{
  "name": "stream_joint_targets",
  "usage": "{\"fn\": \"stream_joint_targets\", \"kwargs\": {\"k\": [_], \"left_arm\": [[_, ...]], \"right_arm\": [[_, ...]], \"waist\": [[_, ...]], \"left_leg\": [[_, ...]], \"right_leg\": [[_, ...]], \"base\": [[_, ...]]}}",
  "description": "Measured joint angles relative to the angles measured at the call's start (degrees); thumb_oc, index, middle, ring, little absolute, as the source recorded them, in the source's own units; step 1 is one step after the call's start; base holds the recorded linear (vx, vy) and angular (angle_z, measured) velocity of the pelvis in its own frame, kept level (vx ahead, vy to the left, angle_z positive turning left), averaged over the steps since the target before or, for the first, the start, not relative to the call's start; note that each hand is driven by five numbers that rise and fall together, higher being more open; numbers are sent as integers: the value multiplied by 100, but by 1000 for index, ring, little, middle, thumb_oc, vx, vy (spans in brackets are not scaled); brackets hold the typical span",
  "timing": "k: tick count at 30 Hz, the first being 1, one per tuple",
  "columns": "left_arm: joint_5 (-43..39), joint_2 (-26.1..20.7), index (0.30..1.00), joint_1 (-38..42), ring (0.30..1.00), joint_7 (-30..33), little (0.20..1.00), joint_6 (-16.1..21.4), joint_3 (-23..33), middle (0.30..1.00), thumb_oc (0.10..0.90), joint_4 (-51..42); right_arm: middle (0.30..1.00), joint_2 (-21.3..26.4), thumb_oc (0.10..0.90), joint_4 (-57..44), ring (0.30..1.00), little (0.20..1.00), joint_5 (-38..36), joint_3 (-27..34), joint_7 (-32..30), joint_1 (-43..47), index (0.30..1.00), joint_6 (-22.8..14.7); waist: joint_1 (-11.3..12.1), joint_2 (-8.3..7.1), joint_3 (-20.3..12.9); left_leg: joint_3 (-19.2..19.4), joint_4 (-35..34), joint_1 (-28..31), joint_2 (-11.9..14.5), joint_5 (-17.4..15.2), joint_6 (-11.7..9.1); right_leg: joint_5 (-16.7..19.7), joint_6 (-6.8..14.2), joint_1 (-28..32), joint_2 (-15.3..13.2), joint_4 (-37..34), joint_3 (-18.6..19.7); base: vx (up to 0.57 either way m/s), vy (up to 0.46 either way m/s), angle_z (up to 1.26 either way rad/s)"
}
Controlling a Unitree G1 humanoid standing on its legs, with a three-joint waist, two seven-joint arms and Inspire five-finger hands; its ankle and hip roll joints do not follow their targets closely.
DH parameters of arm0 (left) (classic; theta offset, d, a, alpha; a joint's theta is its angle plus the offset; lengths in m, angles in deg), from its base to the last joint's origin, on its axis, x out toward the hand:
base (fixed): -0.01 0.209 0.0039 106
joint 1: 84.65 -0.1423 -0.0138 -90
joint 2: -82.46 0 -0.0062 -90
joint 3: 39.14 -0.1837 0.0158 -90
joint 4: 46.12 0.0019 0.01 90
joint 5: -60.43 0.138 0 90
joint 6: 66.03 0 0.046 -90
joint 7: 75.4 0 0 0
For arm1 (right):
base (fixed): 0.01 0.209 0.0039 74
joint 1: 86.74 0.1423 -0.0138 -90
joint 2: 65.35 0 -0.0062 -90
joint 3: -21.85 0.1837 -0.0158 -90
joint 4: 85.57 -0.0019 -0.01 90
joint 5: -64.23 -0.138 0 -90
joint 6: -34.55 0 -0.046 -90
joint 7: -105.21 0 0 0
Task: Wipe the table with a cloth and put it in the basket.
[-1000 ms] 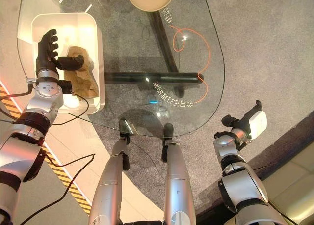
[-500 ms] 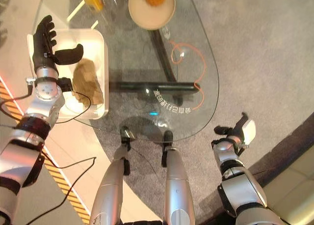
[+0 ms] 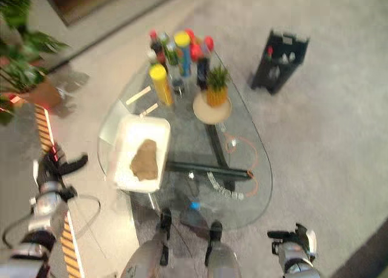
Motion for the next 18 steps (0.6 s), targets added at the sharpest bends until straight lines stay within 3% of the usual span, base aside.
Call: {"fn": "stream_joint_targets", "kwargs": {"k": [2, 4, 10, 18], "left_arm": [[212, 13, 900, -368, 900, -184, 900, -10, -7, 900, 800, 294], [387, 79, 900, -553, 900, -401, 900, -19, -3, 900, 800, 603], [790, 497, 900, -811, 900, -817, 900, -176, -112, 900, 800, 1166], [1189, 871, 900, -985, 900, -1171, 900, -494, -388, 900, 800, 1579]], "right_arm": [[900, -133, 800, 2, 900, 900, 202, 1, 72, -104, 900, 19], [900, -219, 800, 5, 900, 900, 379, 2, 209, -145, 900, 63], [900, -265, 800, 166, 900, 900, 717, -5, 506, -514, 900, 119], [900, -383, 800, 371, 900, 900, 1225, -153, 752, -819, 900, 294]], "waist": [[41, -95, -380], [38, -154, -509], [15, -157, -969], [-8, -187, -1063]], "left_leg": [[-18, -3, 25, -15, -135, 4], [-18, -4, 172, -47, -145, 13], [-9, -43, 228, -48, -243, 39], [24, -44, 340, 1, -251, 55]], "right_leg": [[38, 10, 111, 2, -209, -5], [95, 20, 306, -16, -302, -16], [87, 21, 361, -19, -302, -3], [100, -33, 475, -1, -305, 11]], "base": [[160, 34, 6], [90, 37, 1], [28, 15, -1], [13, 17, -3]]}}
